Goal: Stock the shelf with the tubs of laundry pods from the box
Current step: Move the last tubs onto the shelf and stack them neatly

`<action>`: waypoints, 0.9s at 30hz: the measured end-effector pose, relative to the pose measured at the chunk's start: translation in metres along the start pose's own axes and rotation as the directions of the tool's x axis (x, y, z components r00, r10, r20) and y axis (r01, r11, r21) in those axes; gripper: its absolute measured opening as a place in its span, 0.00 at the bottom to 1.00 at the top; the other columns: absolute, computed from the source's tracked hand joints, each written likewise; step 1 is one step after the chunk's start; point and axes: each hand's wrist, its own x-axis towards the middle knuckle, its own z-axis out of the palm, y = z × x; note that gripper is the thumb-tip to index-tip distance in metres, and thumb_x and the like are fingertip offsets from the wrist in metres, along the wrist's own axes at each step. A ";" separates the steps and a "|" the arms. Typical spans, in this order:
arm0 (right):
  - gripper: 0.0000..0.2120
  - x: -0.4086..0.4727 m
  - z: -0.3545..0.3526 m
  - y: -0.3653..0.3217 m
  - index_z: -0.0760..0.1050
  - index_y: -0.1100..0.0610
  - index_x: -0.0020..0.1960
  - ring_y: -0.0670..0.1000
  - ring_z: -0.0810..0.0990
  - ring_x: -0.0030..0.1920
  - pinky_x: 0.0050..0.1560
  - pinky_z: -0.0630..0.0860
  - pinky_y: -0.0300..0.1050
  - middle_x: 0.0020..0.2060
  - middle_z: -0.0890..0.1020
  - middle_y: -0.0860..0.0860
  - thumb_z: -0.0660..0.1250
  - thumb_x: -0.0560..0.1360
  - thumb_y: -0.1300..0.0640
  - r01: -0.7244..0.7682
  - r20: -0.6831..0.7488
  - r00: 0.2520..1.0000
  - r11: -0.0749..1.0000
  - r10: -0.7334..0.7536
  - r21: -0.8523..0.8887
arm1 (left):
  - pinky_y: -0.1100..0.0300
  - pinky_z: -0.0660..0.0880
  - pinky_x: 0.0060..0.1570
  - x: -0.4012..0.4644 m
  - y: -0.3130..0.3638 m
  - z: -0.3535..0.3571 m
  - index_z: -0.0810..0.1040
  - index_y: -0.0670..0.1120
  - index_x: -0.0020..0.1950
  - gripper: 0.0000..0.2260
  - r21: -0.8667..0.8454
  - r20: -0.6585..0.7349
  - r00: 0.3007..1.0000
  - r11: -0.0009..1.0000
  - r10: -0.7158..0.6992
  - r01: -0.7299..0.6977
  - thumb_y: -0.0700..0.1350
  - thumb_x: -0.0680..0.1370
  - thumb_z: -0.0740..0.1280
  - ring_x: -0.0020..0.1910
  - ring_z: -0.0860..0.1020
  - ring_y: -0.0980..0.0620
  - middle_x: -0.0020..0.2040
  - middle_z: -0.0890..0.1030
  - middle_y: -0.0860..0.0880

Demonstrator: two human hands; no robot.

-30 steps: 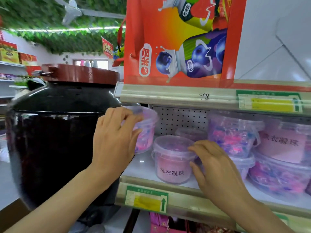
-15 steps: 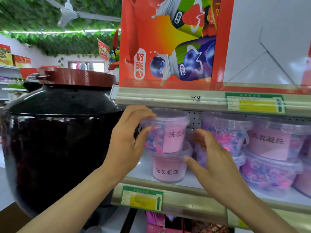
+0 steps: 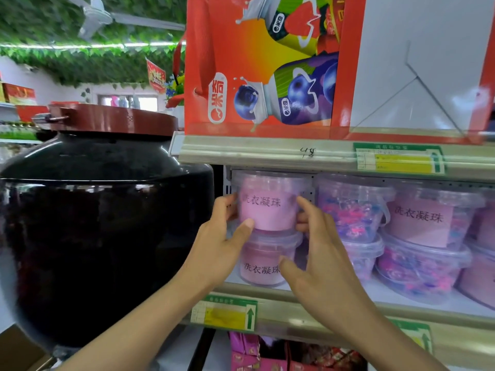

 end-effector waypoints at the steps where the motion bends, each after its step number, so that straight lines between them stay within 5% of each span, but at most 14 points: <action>1: 0.38 -0.003 0.000 0.000 0.50 0.44 0.73 0.37 0.63 0.59 0.50 0.62 0.19 0.60 0.62 0.42 0.67 0.71 0.59 0.005 -0.023 1.000 1.000 -0.006 -0.013 | 0.59 0.71 0.65 0.002 -0.003 0.000 0.67 0.52 0.68 0.18 -0.001 0.020 0.999 0.999 -0.038 0.038 0.48 0.78 0.63 0.64 0.72 0.63 0.64 0.75 0.57; 4: 0.36 -0.002 -0.001 0.005 0.51 0.48 0.73 0.37 0.62 0.61 0.54 0.58 0.20 0.63 0.61 0.43 0.67 0.73 0.59 -0.023 -0.065 0.998 1.000 0.022 -0.008 | 0.58 0.70 0.65 -0.002 -0.009 0.000 0.66 0.51 0.70 0.21 0.029 0.042 0.995 0.996 -0.089 0.088 0.49 0.78 0.64 0.63 0.71 0.65 0.64 0.74 0.60; 7: 0.37 0.003 -0.001 0.009 0.49 0.49 0.75 0.42 0.63 0.68 0.62 0.62 0.33 0.70 0.61 0.44 0.67 0.73 0.57 -0.070 0.016 0.997 0.998 0.070 -0.008 | 0.71 0.69 0.54 -0.008 -0.008 0.002 0.62 0.58 0.68 0.29 0.018 0.118 0.983 0.990 -0.141 0.140 0.53 0.72 0.71 0.56 0.72 0.74 0.58 0.74 0.68; 11: 0.38 0.006 0.001 0.011 0.49 0.47 0.75 0.45 0.64 0.70 0.69 0.65 0.45 0.72 0.61 0.45 0.67 0.73 0.58 -0.091 0.057 0.994 0.996 0.089 0.022 | 0.77 0.70 0.43 -0.008 -0.008 0.005 0.63 0.56 0.65 0.33 0.091 0.098 0.975 0.977 -0.200 0.191 0.46 0.66 0.77 0.49 0.73 0.75 0.53 0.75 0.65; 18: 0.37 0.015 0.012 0.018 0.53 0.48 0.73 0.45 0.67 0.68 0.68 0.68 0.49 0.71 0.64 0.45 0.67 0.71 0.62 -0.129 0.111 0.987 0.980 0.113 0.154 | 0.73 0.71 0.46 -0.014 -0.012 0.000 0.69 0.53 0.57 0.27 0.131 -0.131 0.979 0.976 -0.156 0.173 0.47 0.64 0.79 0.52 0.75 0.63 0.54 0.76 0.57; 27: 0.36 0.007 0.017 0.021 0.53 0.50 0.74 0.46 0.65 0.69 0.70 0.66 0.49 0.71 0.64 0.45 0.66 0.72 0.63 -0.104 0.106 0.990 0.990 0.094 0.098 | 0.60 0.74 0.56 -0.013 -0.010 0.004 0.66 0.55 0.63 0.34 0.223 -0.137 0.985 0.965 -0.107 0.136 0.51 0.62 0.79 0.56 0.74 0.59 0.59 0.75 0.56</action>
